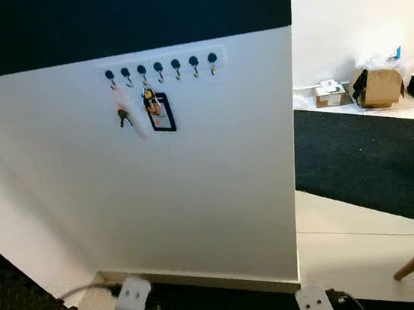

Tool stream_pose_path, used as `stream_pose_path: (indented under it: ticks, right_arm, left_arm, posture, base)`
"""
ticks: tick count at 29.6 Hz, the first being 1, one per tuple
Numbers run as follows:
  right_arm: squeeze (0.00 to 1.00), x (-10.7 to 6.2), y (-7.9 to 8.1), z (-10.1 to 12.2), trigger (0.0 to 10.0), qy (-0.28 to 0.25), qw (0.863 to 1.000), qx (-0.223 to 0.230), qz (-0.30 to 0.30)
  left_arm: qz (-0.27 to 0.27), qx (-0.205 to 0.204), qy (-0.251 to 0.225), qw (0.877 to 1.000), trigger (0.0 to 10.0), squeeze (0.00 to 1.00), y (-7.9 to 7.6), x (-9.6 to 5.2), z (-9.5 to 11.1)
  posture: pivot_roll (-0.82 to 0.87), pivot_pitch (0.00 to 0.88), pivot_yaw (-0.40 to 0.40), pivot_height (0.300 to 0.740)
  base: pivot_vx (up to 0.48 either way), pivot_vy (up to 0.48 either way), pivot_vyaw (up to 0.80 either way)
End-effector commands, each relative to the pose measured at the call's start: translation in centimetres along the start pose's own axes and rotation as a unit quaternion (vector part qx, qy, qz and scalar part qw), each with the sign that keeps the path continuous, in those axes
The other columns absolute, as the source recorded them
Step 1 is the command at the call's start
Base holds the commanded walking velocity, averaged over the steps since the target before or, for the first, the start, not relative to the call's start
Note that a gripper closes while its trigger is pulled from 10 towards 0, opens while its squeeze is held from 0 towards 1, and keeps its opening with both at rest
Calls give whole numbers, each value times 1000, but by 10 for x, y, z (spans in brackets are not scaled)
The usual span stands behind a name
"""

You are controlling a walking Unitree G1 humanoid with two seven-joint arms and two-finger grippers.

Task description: Hang keys on a hook

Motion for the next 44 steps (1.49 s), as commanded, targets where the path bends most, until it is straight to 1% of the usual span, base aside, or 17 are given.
stream_pose_path:
  ticks: [1,5,6,7,8,10,18,33,37,40,44]
  right_arm:
    - [0,-1,3,-2,10000,8,1000,0,3]
    - [0,0,2,-1,10000,4,1000,1,2]
    - [0,1,3,0,10000,3,1000,1,2]
    - [0,1,3,0,10000,3,1000,1,2]
    - [0,2,4,1,10000,1,1000,1,2]
    - [0,2,5,3,10000,-1,1000,2,4]
    - [0,3,7,4,10000,-4,1000,1,8]
    - [0,4,8,5,10000,-3,1000,1,8]
    - [0,4,8,4,10000,-3,1000,1,8]
    - [0,4,8,4,10000,-2,1000,1,8]
    - [0,4,8,4,10000,-2,1000,1,8]
  left_arm:
    - [13,28,-3,1000,10000,0,9,-3,1]
    - [13,36,-16,999,10000,0,9,-2,4]
    - [11,46,-23,999,10000,0,8,-1,6]
    - [11,46,-23,999,10000,0,8,-1,6]
    - [8,58,-30,998,10000,0,7,0,8]
    - [-1,61,-36,997,10000,0,3,1,9]
    - [-11,65,-49,997,10000,0,-3,2,12]
    - [-18,73,-60,995,10000,0,-5,4,14]
    - [-23,73,-62,995,10000,0,-7,3,14]
    - [-35,68,-73,994,10000,0,-11,2,15]
    - [-37,79,-77,993,10000,0,-12,2,17]
  posture:
    - [-11,83,121,740]
    - [-10,83,121,740]
    - [-8,84,120,740]
    - [-8,84,120,740]
    - [-7,84,120,740]
    - [-5,86,120,740]
    - [0,93,118,740]
    - [0,96,120,740]
    - [-1,95,121,740]
    - [-2,95,121,740]
    - [-1,94,120,740]
  base:
    - [0,0,0]
    - [0,0,0]
    - [458,0,0]
    - [458,0,0]
    - [480,0,0]
    - [480,0,0]
    - [478,0,0]
    - [437,0,0]
    - [137,0,0]
    - [0,0,0]
    - [0,0,0]
Point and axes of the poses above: a point about 5 cm out from each wrist's last joint towards the gripper, its own x axis pointing out of the wrist towards the gripper, its own z axis along the axis of the wrist's last joint, y = z × x, the point moved 1 cm from there along x, pointing out of the wrist towards the gripper, and after that the axes turned 12 degrees about -x, right-handed, at the moved point
